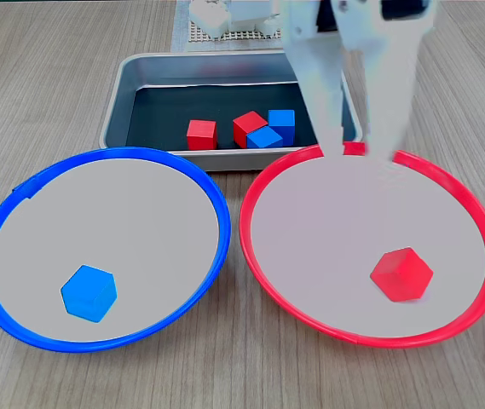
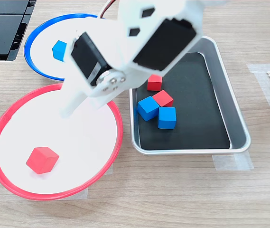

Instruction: Move six blocks tray to matching dishes

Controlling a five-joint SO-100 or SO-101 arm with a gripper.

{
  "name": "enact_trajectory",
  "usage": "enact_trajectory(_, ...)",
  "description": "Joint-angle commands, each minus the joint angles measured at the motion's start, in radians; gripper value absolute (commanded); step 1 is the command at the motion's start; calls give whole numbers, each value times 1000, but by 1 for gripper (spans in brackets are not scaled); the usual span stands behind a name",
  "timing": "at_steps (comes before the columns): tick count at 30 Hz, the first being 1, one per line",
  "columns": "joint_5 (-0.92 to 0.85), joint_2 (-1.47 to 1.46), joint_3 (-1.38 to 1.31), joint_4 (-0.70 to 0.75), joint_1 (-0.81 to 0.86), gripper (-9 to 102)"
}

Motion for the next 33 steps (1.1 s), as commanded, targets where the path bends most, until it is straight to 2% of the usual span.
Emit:
enact_trajectory(1,138,121,-6,202,74,0)
enact_trajectory(6,272,264,80,446,270,0)
enact_trajectory(9,252,275,121,502,362,0)
enact_trajectory(10,230,270,137,503,382,1)
enact_trajectory(12,199,255,160,509,405,14)
enact_trajectory(14,196,236,176,483,417,23)
enact_trajectory(16,192,218,201,440,419,25)
enact_trajectory(24,160,64,224,367,434,24)
enact_trajectory(33,150,-6,193,334,348,14)
